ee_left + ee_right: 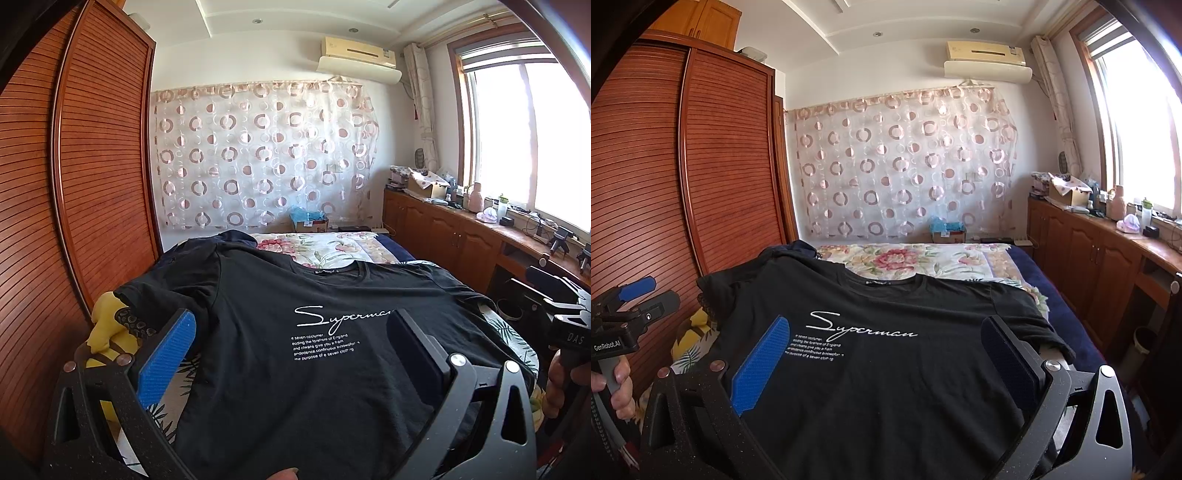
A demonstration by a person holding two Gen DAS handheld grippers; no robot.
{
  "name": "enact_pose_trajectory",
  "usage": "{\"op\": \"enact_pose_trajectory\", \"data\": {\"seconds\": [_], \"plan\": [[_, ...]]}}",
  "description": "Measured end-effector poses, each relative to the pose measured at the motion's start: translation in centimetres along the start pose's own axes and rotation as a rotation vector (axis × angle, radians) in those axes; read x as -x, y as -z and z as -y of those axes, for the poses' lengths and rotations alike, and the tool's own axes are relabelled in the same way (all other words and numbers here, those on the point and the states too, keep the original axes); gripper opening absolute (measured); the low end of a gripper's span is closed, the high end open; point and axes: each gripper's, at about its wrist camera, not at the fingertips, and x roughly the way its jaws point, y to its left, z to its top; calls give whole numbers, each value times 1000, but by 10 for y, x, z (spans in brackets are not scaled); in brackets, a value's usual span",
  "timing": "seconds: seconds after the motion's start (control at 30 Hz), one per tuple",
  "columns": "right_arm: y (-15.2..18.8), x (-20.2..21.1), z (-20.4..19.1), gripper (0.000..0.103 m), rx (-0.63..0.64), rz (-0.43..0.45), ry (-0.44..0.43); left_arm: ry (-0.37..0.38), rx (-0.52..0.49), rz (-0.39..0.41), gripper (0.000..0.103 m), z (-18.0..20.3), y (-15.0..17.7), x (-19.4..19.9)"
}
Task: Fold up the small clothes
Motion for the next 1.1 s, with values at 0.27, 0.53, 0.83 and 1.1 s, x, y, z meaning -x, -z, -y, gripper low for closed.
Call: {"op": "enact_pose_trajectory", "data": {"seconds": [0.27, 0.53, 0.83, 1.1], "plan": [[0, 0, 0, 103, -1, -1, 0, 0, -1, 1, 103, 0, -1, 1], [1, -1, 0, 103, -1, -3, -1, -1, -2, 3, 103, 0, -1, 1], [1, -1, 0, 103, -3, -1, -1, -4, -1, 7, 103, -2, -2, 1], [1, -2, 1, 103, -4, 0, 0, -3, -3, 8, 103, -2, -2, 2]]}}
